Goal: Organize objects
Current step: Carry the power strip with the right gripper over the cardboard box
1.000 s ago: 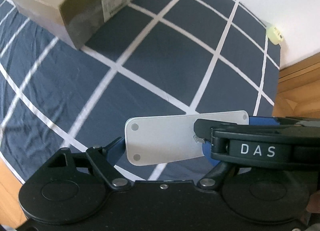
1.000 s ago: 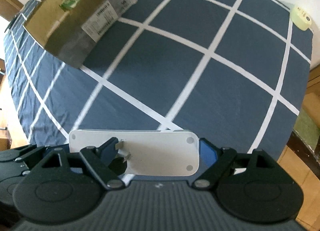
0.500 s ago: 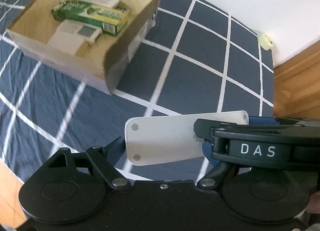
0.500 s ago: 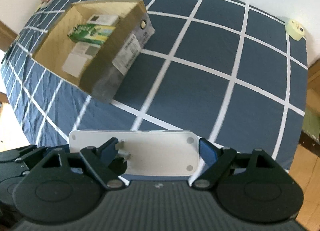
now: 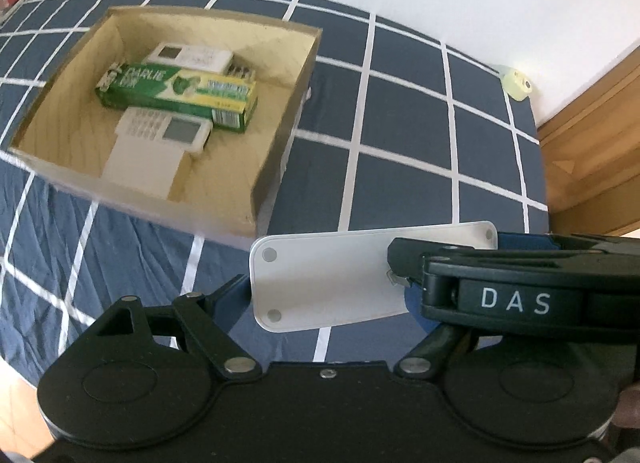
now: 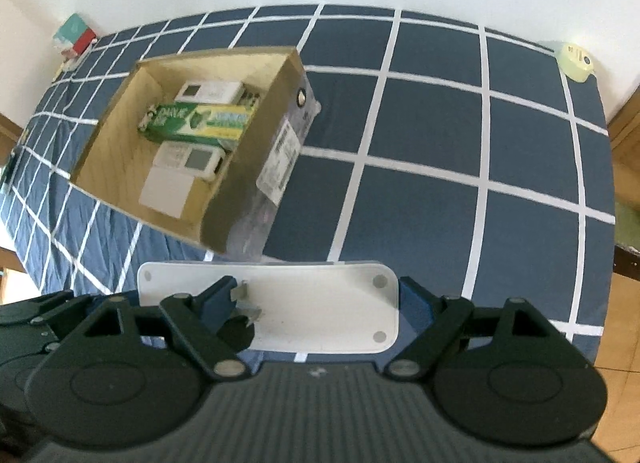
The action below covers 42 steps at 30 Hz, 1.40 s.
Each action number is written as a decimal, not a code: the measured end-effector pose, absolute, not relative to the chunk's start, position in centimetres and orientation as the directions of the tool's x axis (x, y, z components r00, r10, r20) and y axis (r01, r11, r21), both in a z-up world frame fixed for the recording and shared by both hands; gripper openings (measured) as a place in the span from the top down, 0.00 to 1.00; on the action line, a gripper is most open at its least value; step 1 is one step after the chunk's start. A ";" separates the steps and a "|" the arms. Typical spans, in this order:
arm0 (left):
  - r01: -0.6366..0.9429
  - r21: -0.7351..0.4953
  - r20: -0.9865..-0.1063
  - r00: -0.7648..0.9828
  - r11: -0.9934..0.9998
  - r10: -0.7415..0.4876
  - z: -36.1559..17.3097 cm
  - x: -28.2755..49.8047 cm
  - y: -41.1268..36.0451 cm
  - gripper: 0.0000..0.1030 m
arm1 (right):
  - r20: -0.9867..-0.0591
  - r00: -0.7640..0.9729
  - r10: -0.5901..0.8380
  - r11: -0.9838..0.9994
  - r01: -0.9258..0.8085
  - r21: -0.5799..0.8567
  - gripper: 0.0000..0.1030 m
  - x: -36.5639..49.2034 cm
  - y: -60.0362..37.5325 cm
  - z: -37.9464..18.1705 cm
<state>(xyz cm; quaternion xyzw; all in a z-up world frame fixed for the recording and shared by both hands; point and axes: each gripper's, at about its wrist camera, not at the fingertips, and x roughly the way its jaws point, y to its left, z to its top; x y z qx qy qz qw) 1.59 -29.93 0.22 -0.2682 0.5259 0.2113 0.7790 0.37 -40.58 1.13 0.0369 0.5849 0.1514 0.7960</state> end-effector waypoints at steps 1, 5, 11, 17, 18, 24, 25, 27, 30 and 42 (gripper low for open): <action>-0.610 -0.196 -0.932 0.360 0.768 0.048 0.4 1.8 -29.7 0.20 | -0.919 0.274 0.283 0.952 -0.195 0.235 0.17 0.6 -40.5 1.3; -0.606 -0.189 -0.931 0.362 0.773 0.057 1.0 2.6 -29.1 0.20 | -0.915 0.282 0.290 0.951 -0.194 0.241 0.17 1.6 -40.5 1.8; -0.596 -0.179 -0.926 0.371 0.783 0.071 1.8 3.4 -28.5 0.20 | -0.907 0.303 0.293 0.952 -0.179 0.248 0.17 2.6 -40.5 2.6; -0.589 -0.173 -0.925 0.373 0.789 0.076 2.2 3.2 -27.2 0.20 | -0.904 0.309 0.297 0.951 -0.180 0.251 0.17 3.0 -39.4 3.0; -0.586 -0.172 -0.924 0.374 0.792 0.076 2.3 3.0 -26.9 0.20 | -0.903 0.312 0.296 0.951 -0.178 0.251 0.17 3.0 -39.2 3.0; -0.560 -0.169 -0.922 0.381 0.811 0.072 2.7 1.9 -23.7 0.20 | -0.899 0.327 0.291 0.955 -0.152 0.255 0.17 3.3 -36.4 3.5; -0.553 -0.169 -0.921 0.383 0.816 0.069 2.8 1.7 -23.2 0.20 | -0.898 0.331 0.289 0.956 -0.144 0.255 0.17 3.4 -35.8 3.6; -0.538 -0.167 -0.920 0.386 0.827 0.065 2.9 1.3 -21.8 0.20 | -0.897 0.339 0.283 0.959 -0.126 0.255 0.17 3.6 -34.3 3.7; -0.512 -0.161 -0.921 0.385 0.844 0.058 3.1 0.7 -19.4 0.20 | -0.896 0.347 0.277 0.961 -0.095 0.260 0.17 3.9 -32.1 3.8; -0.398 -0.130 -0.932 0.360 0.908 0.025 2.6 -0.6 -10.6 0.20 | -0.893 0.369 0.258 0.956 0.034 0.290 0.17 5.4 -23.7 2.7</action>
